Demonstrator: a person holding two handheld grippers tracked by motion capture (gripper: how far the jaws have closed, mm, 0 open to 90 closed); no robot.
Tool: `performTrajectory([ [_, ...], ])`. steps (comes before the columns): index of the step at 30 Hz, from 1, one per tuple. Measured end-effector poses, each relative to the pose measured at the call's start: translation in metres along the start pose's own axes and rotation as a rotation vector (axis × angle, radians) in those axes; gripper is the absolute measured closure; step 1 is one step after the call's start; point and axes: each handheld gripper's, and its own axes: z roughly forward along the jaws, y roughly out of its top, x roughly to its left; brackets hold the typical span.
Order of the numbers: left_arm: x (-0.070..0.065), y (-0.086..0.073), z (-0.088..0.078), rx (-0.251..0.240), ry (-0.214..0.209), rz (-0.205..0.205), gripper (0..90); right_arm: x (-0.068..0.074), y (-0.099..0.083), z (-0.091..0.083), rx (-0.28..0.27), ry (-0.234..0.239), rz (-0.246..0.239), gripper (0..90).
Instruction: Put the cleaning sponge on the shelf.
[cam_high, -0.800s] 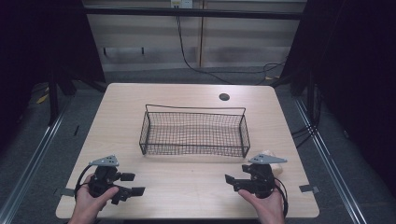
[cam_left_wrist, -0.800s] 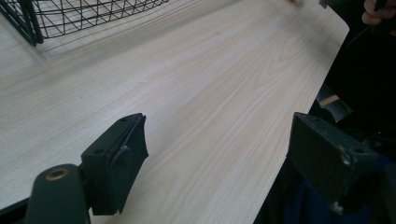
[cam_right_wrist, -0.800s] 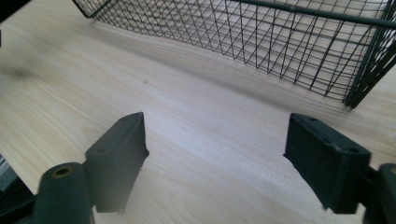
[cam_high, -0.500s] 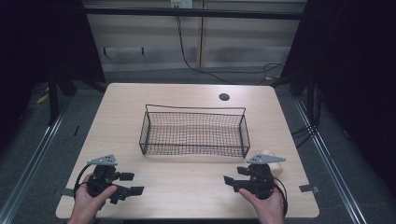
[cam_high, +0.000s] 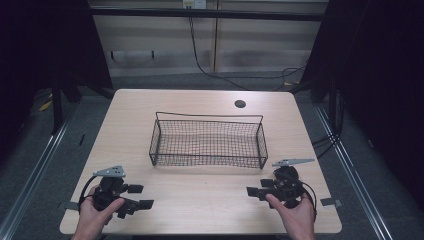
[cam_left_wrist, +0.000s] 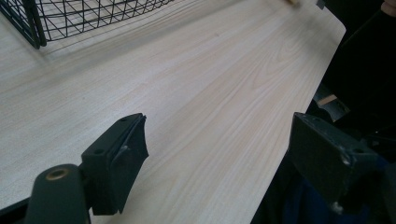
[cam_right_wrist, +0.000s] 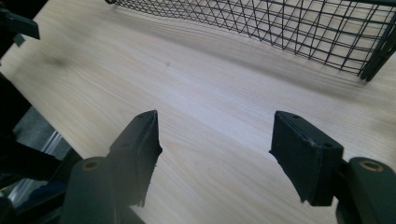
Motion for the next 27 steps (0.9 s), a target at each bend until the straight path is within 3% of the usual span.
performTrajectory([
  [7,0.0,0.0,-0.001,0.004,0.001,0.008,19.4,-0.001,0.008,-0.012,0.009,-0.022,-0.006,28.3],
  [12,0.0,0.0,0.0,0.013,0.0,0.011,19.4,-0.008,0.014,-0.017,0.026,-0.038,0.009,28.1],
  [15,-0.001,0.0,0.001,0.016,-0.001,0.013,19.7,-0.016,0.022,-0.021,0.064,-0.049,0.016,23.0],
  [20,-0.001,0.001,0.001,0.018,0.0,0.014,19.8,-0.021,0.029,-0.03,0.068,-0.077,0.013,23.2],
  [24,-0.002,0.001,0.0,0.019,-0.002,0.019,19.7,-0.026,0.034,-0.036,0.099,-0.089,0.039,22.2],
  [25,-0.002,0.001,0.0,0.022,-0.007,0.024,19.7,-0.029,0.033,-0.035,0.133,-0.103,0.072,20.8],
  [27,-0.002,0.001,0.001,0.02,-0.006,0.02,19.7,-0.032,0.032,-0.035,0.152,-0.112,0.095,20.9],
])
